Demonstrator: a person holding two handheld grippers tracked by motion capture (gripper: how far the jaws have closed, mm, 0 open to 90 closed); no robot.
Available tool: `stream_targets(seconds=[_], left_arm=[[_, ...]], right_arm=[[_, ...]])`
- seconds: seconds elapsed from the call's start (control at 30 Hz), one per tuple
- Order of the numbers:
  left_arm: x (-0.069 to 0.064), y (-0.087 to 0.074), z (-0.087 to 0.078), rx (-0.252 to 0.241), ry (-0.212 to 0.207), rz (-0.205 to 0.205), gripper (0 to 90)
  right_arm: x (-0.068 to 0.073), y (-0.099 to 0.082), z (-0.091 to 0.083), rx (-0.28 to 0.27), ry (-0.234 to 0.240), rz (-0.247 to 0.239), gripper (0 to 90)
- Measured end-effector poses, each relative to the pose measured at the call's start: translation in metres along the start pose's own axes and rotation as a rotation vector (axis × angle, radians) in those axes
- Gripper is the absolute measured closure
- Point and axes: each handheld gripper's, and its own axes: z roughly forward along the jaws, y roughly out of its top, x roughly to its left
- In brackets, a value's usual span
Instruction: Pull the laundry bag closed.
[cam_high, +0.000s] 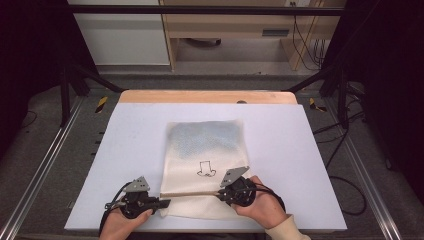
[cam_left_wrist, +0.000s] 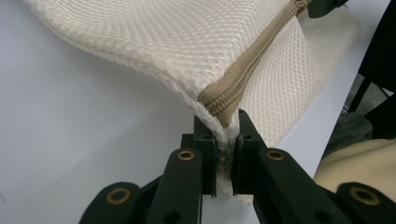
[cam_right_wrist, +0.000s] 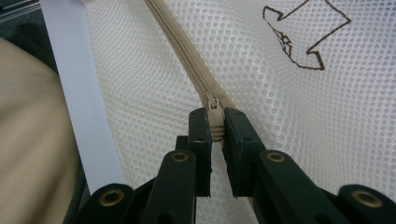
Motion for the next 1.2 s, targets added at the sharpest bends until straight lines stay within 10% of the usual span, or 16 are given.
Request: stream_targets(seconds=[1.2], left_arm=[[-0.0015, 0.0014, -0.0009, -0.003, 0.007, 0.013, 82.8]], right_arm=[[0.0001, -0.0072, -0.0017, -0.001, -0.016, 0.024, 82.0]])
